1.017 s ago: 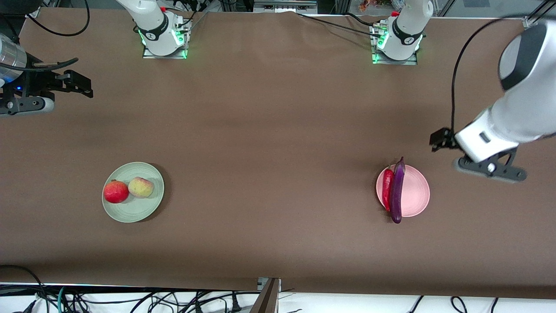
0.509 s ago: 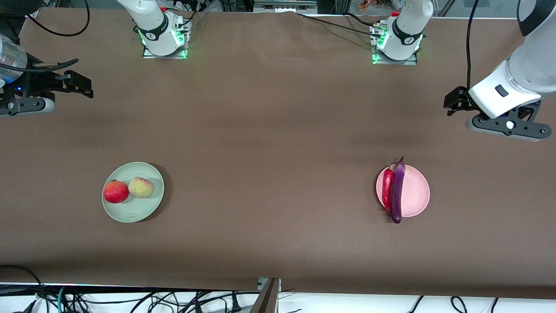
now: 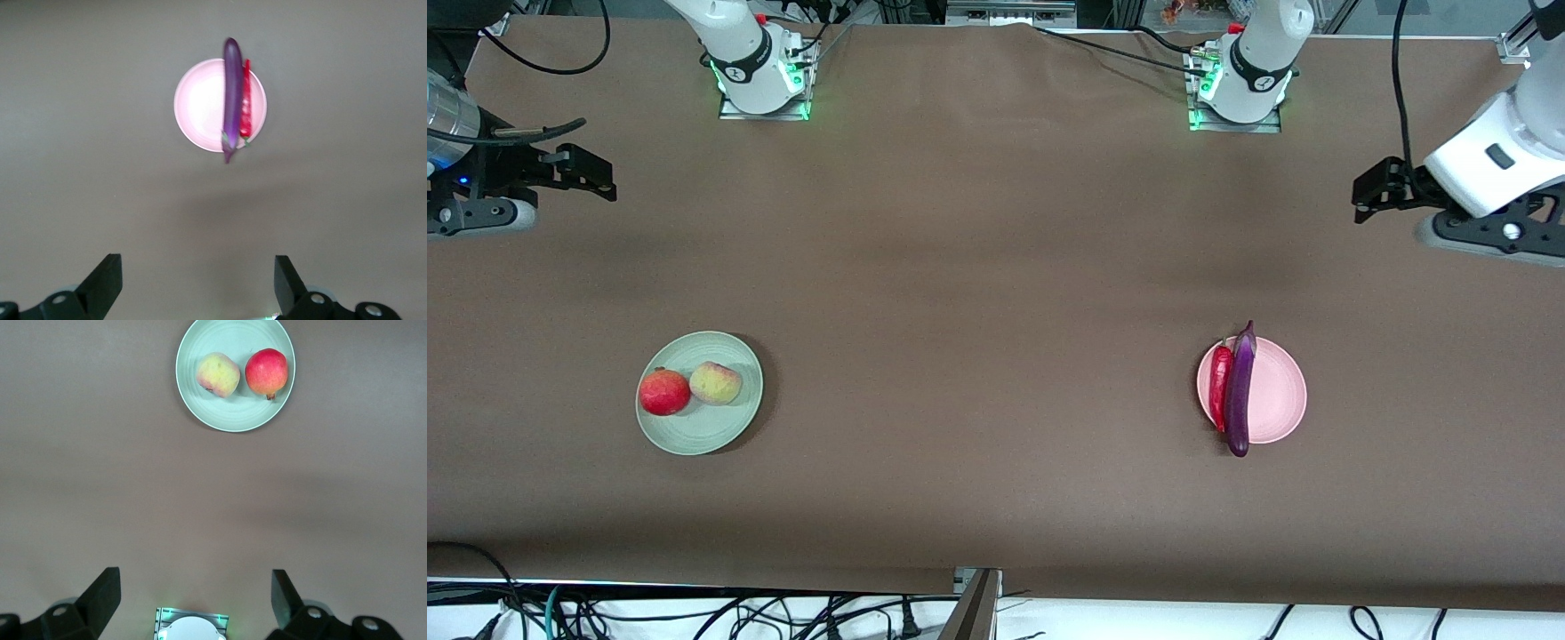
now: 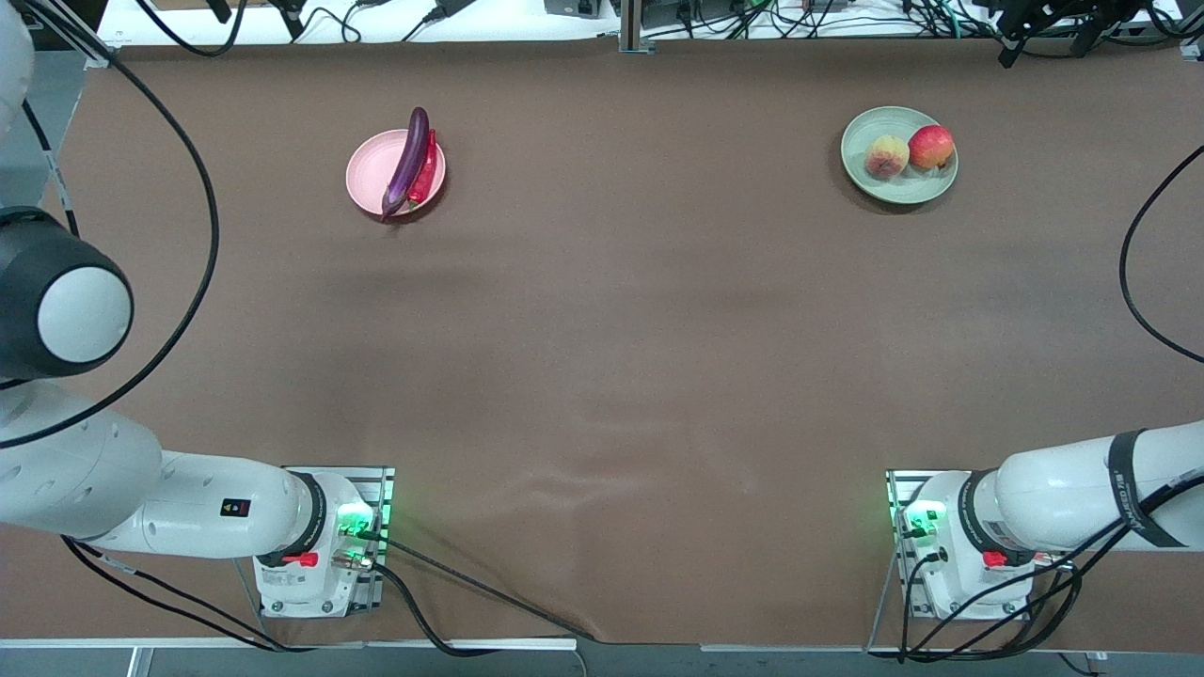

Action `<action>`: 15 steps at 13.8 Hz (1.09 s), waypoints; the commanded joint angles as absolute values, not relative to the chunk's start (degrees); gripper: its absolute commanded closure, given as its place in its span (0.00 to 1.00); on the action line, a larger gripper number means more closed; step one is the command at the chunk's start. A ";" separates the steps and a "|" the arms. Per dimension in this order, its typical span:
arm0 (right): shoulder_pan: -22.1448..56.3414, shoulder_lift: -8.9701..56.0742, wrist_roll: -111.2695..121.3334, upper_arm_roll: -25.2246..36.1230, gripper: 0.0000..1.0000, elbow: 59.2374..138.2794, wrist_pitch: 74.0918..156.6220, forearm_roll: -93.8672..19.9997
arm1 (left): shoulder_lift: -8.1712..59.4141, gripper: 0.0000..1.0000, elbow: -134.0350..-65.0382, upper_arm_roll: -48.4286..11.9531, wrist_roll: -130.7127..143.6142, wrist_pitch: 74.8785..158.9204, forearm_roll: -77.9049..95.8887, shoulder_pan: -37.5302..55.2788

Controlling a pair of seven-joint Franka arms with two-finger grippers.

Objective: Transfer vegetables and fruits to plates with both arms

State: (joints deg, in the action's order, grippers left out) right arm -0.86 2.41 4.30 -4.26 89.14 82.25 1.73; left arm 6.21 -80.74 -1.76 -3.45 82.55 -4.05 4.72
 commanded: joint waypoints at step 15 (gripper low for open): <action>-1.41 3.25 3.96 -5.10 0.00 87.71 82.00 1.23 | 3.17 0.00 -89.56 1.50 1.67 88.86 -2.20 3.43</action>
